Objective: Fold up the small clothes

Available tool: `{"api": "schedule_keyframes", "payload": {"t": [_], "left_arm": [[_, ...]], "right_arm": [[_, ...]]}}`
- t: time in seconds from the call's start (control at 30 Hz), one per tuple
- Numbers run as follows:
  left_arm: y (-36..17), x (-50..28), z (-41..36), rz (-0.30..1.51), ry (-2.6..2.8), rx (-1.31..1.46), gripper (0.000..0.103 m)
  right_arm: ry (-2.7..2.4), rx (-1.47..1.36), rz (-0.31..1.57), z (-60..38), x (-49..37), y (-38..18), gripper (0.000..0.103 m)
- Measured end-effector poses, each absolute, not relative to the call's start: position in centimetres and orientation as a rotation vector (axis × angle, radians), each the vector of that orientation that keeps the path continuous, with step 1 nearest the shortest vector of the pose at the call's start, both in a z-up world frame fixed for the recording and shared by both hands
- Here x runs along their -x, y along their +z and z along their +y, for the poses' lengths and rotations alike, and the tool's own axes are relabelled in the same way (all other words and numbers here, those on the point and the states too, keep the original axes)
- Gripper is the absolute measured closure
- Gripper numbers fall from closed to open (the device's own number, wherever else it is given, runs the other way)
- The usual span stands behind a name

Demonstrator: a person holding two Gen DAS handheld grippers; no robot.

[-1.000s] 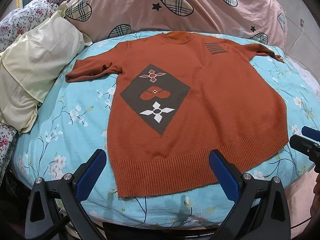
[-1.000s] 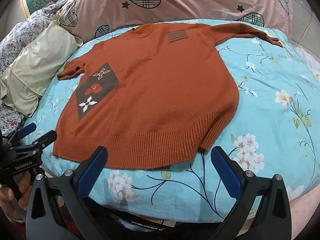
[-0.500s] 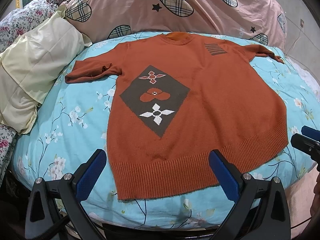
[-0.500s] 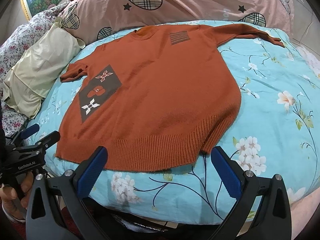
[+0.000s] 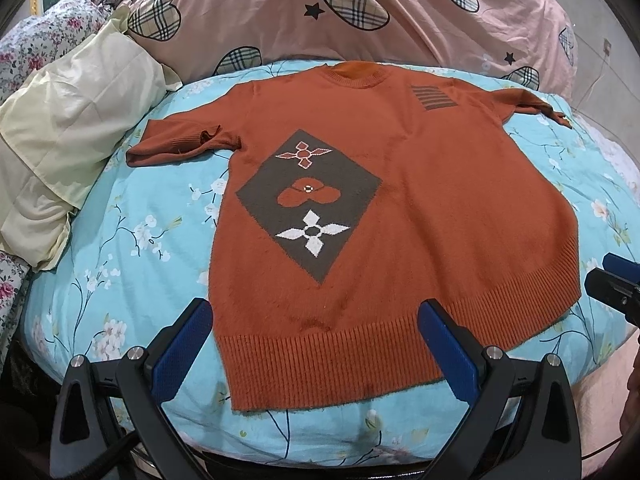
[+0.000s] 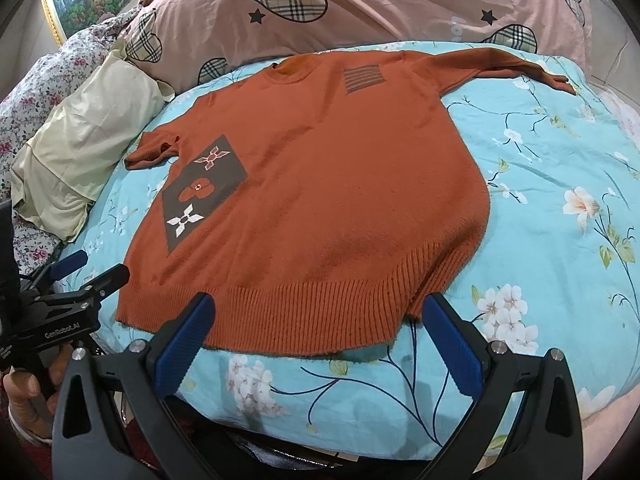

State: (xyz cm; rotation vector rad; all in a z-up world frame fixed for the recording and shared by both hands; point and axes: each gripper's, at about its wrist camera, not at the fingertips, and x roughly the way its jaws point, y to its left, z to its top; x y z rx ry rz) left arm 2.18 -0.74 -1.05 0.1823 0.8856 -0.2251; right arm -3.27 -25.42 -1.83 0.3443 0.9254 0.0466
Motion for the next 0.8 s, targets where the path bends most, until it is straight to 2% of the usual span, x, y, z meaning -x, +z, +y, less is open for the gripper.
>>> {"api": "schedule_keyframes", "payload": {"t": [0.37,0.63,0.73,0.8], "left_arm": [[-2.1,-3.6,-1.3,0.909,-0.241,-0.185,0.0],[-2.3,-6.4,-2.2,0.946,-0.271,-0.165,0.0],[-2.0,-7.3,-2.9,0.945,-0.278,-0.171,0.0],[-1.8,-7.8,-3.5,0.943,-0.287,-0.177,0.0]], "right_arm": [[0.052,-0.371,0.929,-26.3,2.3,-2.4,0.0],[0.009,-0.508,0.878,-31.9,0.7,-2.9,0.001],[-0.044,-0.569,0.836,-35.9,-0.5,-2.5,0.01],[-0.093,-0.606,0.808,-39.1,-1.6,-2.0,0.022]]}}
